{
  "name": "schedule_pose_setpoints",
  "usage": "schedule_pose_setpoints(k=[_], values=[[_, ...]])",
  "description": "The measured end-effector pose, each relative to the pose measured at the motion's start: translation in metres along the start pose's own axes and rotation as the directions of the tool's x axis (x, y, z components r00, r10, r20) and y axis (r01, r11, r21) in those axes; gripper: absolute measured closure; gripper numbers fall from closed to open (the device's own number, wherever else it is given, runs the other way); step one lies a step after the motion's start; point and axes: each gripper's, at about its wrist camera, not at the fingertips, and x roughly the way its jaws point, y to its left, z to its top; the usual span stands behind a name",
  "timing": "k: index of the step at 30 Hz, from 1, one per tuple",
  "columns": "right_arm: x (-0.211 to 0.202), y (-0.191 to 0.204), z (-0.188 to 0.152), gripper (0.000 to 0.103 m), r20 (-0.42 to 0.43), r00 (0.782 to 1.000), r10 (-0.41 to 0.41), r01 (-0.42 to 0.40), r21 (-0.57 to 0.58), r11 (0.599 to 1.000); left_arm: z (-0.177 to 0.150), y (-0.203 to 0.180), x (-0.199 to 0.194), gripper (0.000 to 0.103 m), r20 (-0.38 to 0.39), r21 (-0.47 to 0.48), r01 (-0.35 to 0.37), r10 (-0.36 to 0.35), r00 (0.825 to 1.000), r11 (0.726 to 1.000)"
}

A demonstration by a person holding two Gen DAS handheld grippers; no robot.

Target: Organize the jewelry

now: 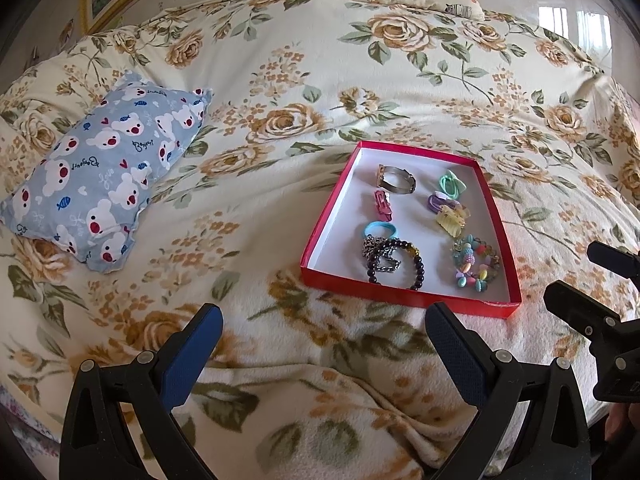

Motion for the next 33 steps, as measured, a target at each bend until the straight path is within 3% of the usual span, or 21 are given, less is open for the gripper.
schedule_pose_setpoints(k=[33], values=[[-0.0015,0.0020,0.0011,0.000,-0.003,1.000,0.005,-0.005,-0.001,1.000,-0.0024,-0.0014,0.0017,0.001,0.000,0.007,0.012,-0.012,1.000,1.000]])
